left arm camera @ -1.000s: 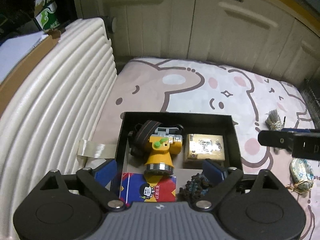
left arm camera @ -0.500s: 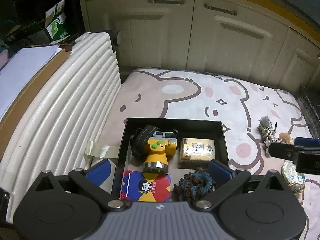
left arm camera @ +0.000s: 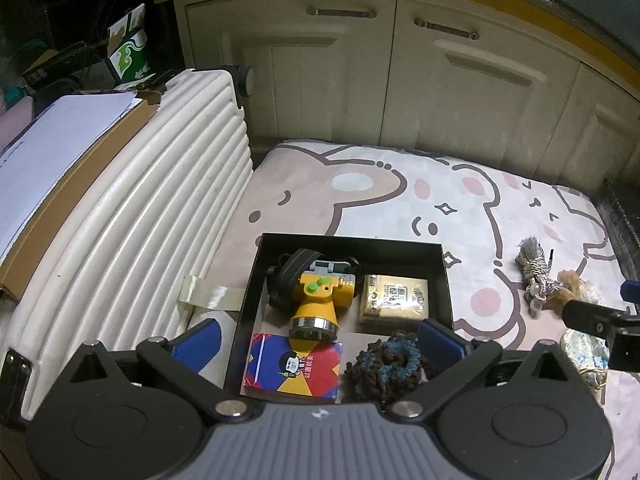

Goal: Organize objects
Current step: 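Withdraw both open tools from the black box toward the rope tassel and satin pouch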

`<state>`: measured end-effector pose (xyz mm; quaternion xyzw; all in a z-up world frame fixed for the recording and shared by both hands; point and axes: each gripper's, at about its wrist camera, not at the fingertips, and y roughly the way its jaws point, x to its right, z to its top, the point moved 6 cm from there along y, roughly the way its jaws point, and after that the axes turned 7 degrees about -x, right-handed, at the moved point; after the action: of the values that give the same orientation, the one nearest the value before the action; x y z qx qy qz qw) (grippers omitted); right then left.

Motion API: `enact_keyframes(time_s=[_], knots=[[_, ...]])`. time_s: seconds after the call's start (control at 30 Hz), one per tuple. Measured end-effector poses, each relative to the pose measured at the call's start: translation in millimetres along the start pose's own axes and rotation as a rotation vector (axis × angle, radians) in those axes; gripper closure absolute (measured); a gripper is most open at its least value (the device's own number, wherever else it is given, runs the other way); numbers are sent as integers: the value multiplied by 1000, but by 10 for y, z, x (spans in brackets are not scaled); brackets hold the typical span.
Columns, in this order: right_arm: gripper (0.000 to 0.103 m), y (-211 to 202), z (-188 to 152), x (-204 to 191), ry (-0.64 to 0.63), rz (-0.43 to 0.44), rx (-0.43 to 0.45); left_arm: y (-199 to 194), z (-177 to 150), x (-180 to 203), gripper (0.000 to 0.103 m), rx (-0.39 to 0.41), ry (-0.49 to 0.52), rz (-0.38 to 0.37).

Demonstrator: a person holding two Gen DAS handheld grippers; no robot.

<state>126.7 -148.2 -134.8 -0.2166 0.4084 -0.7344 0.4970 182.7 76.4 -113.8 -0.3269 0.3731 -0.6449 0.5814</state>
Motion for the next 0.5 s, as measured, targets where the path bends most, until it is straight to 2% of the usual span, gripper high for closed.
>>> enact_keyframes(time_s=[0.5], knots=[[0,-112,-2,423,72,-55,33,-8,48,224,0,42,32,-13]])
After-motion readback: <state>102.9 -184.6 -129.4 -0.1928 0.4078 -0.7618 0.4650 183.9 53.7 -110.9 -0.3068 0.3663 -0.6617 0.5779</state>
